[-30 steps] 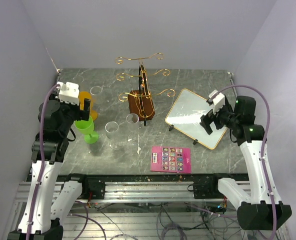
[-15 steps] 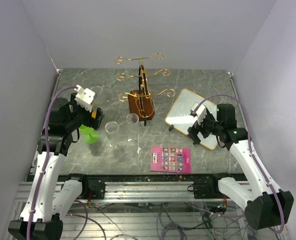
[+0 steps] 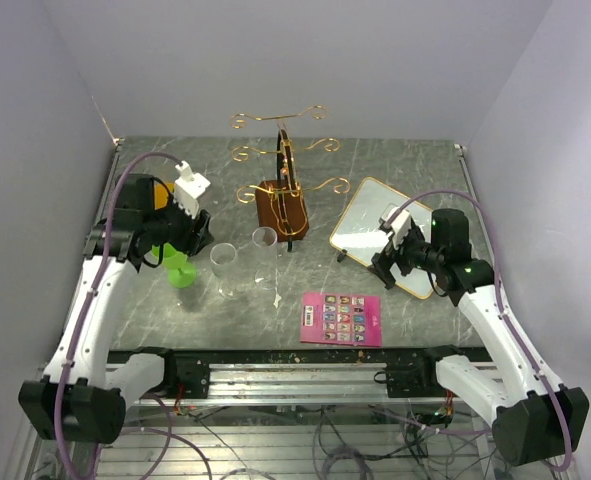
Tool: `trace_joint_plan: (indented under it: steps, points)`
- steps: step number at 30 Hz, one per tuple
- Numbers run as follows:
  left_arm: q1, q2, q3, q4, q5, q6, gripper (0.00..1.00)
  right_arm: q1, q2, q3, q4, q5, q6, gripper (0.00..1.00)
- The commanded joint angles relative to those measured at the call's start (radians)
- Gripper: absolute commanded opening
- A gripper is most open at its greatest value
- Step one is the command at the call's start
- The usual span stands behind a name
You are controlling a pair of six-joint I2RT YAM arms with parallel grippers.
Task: Place the wine glass upside down on the wine glass rack
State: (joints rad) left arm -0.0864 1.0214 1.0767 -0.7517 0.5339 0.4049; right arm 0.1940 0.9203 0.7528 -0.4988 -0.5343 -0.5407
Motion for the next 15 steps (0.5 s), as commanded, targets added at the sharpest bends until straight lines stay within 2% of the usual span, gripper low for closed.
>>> trace_joint_plan:
  steps: [1, 6, 10, 15]
  points:
    - [-0.023, 0.059, 0.050, -0.094, 0.007, 0.026, 0.59, 0.007, -0.022, -0.018, 0.029, 0.008, 0.015, 0.93]
    - [-0.085, 0.098, 0.045, -0.065, -0.031, -0.026, 0.56, 0.007, -0.026, -0.022, 0.029, 0.016, 0.015, 0.93]
    - [-0.182, 0.121, 0.036, -0.043, -0.128, -0.056, 0.55, 0.007, -0.020, -0.023, 0.023, 0.022, 0.012, 0.93]
    - [-0.202, 0.144, 0.038, -0.027, -0.229, -0.061, 0.51, 0.007, -0.020, -0.024, 0.020, 0.023, 0.010, 0.93]
